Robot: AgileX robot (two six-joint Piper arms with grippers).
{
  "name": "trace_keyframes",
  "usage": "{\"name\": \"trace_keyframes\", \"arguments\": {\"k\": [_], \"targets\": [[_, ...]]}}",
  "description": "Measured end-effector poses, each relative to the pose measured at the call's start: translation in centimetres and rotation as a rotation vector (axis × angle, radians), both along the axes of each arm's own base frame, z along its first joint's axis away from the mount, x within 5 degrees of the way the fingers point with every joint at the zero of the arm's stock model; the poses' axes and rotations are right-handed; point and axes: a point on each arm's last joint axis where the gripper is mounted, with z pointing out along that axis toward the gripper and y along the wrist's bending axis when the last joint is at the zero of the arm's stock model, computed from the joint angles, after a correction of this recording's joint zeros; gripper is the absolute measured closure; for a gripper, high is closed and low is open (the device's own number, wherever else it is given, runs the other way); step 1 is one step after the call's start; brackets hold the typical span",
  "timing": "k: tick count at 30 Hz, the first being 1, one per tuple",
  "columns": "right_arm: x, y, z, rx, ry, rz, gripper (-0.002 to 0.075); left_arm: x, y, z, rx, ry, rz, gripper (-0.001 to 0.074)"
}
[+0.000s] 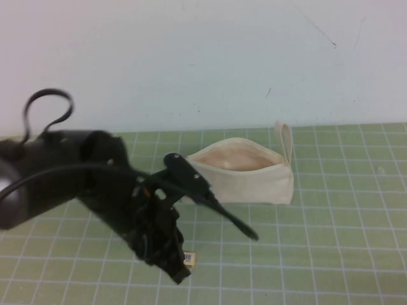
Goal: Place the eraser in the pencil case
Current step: Pick up the eraser from the table
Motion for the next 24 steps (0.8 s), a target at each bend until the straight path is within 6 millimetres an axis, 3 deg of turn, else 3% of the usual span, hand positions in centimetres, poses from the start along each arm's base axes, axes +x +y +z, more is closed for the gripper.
{"name": "trace_keyframes", "arguments": {"k": [7,14,18,24], "targets": [[0.0,0.0,0.0,0.0,0.0,0.0,0.0727,3.7,-2.0,-1.8,0.069,0.065,-0.113,0.0726],[0.0,0.0,0.0,0.0,0.0,0.0,0.0727,5.3,-2.9,-4.8,0.119,0.136,-0.234,0.0699],[0.0,0.0,0.0,0.0,0.0,0.0,0.0727,5.6,-2.8,-5.4,0.147,0.122,-0.271,0.0633],[0.0,0.0,0.0,0.0,0.0,0.0,0.0727,6.4,-2.9,-5.4,0.148,0.039,-0.267,0.0471]]}}
